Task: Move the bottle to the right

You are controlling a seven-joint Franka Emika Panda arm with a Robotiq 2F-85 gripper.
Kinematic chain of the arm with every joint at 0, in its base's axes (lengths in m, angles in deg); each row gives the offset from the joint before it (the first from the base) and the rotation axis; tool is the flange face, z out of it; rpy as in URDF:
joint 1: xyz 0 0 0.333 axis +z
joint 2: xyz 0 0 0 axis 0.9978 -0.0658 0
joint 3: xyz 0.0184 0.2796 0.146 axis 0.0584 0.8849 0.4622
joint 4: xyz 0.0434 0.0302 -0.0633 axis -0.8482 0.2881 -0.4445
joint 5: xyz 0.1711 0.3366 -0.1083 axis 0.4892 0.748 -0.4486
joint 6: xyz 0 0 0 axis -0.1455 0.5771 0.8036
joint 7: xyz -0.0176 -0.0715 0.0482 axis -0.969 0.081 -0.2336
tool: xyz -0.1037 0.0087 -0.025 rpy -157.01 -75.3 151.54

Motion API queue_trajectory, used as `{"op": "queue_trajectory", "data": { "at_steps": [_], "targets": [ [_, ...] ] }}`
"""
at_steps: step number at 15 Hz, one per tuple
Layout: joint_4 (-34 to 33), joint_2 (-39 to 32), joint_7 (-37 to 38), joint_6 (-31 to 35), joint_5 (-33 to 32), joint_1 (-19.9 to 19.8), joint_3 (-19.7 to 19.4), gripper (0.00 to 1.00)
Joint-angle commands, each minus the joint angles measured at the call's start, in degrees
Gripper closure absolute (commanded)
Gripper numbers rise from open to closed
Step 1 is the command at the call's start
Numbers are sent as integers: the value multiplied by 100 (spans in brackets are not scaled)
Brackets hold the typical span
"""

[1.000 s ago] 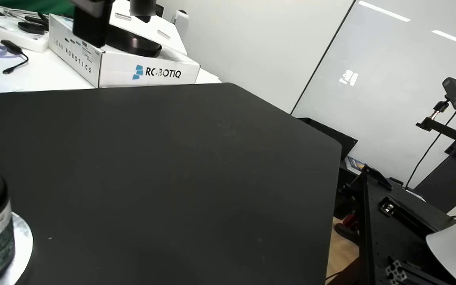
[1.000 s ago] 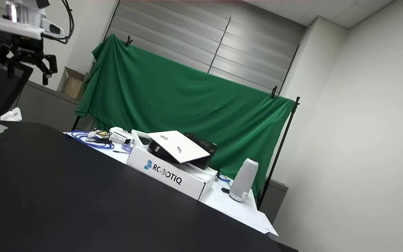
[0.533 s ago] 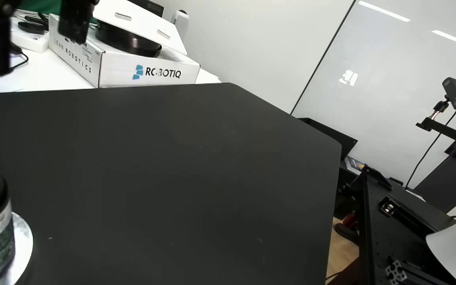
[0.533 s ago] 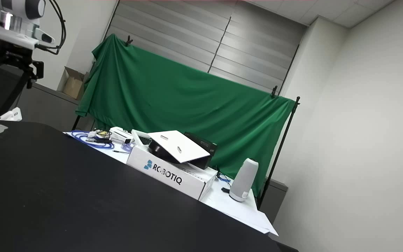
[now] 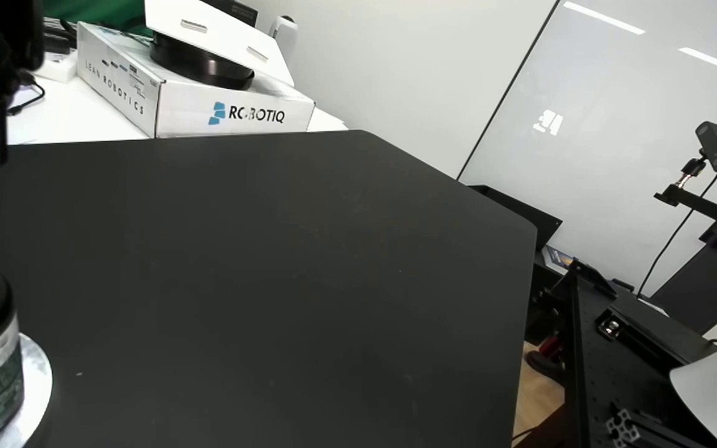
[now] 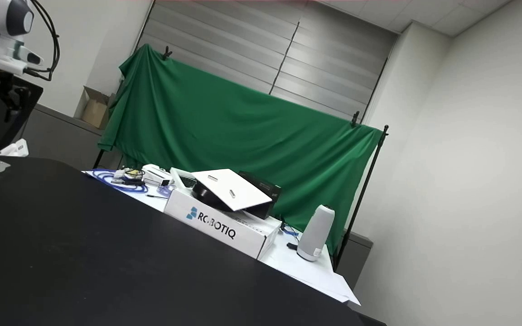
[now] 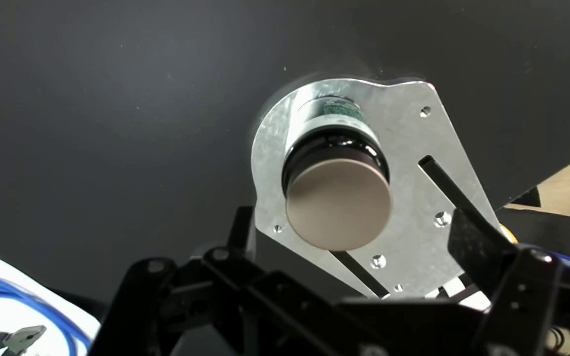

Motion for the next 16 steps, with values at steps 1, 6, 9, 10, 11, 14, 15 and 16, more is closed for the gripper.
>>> {"op": "queue_trajectory", "data": {
  "at_steps": [1, 6, 9, 10, 11, 14, 15, 16],
  "targets": [
    [-120, -82, -35, -51, 47, 105, -128, 0],
    [-240, -166, -29, -104, 36, 130, -183, 0],
    [-297, -219, -52, -171, 66, 126, -173, 0],
    [-305, -233, -20, -194, 51, 145, -194, 0],
    [-304, -242, -22, -195, 52, 146, -193, 0],
    [-298, -261, 12, -213, 34, 161, -218, 0],
    [-294, -264, 11, -222, 41, 157, -217, 0],
    [-289, -267, 5, -216, 40, 153, -216, 0]
  ]
}}
